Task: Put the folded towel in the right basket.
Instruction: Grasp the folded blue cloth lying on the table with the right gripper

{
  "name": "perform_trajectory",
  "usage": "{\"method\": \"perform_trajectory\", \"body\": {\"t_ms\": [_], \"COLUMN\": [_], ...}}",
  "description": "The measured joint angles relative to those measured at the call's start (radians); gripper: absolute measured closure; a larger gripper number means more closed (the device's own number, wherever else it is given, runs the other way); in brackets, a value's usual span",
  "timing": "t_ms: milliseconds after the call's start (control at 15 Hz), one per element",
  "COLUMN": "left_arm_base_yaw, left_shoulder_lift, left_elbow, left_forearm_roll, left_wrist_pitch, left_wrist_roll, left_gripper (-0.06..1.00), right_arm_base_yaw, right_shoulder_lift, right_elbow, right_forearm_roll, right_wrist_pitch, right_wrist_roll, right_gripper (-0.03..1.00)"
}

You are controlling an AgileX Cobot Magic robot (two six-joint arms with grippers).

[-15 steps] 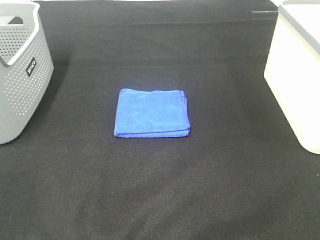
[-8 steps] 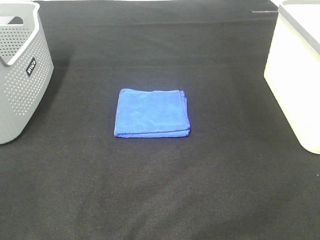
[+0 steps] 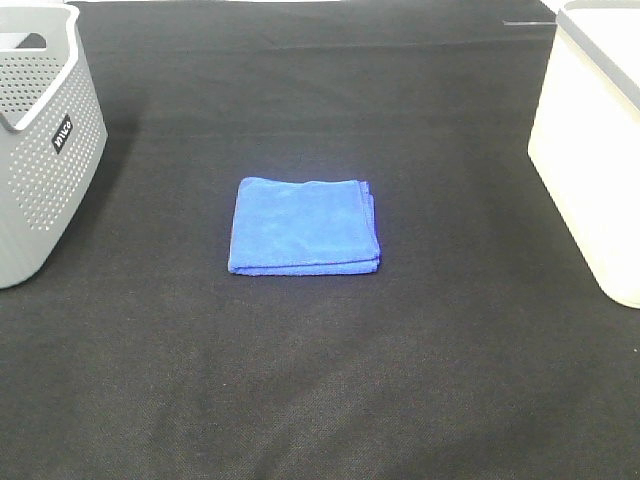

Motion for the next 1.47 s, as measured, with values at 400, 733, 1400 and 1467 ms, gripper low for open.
{"method": "perform_trajectory", "body": {"t_ms": [400, 733, 1400, 1467], "left_arm_base_yaw": [0.0, 0.0, 0.0, 0.0], "left_shoulder_lift": [0.0, 0.0, 0.0, 0.0], "left_elbow": [0.0, 0.0, 0.0, 0.0], "left_forearm_roll": [0.0, 0.0, 0.0, 0.0], "left_wrist_pitch": [0.0, 0.0, 0.0, 0.0], "left_wrist_roll": [0.0, 0.0, 0.0, 0.0], "left_gripper": [-0.04, -0.04, -0.04, -0.04], "right_arm_base_yaw": [0.0, 0.0, 0.0, 0.0], "right_shoulder_lift": [0.0, 0.0, 0.594, 0.668], "right_elbow": [0.0, 0.0, -0.355, -0.418], "right_forearm_roll": [0.0, 0.0, 0.112, 0.132], "right_wrist_pitch": [0.0, 0.0, 0.055, 0.055], "right_wrist_roll": [0.0, 0.0, -0.017, -0.017], "right_gripper": [0.02, 0.02, 0.02, 0.02]}}
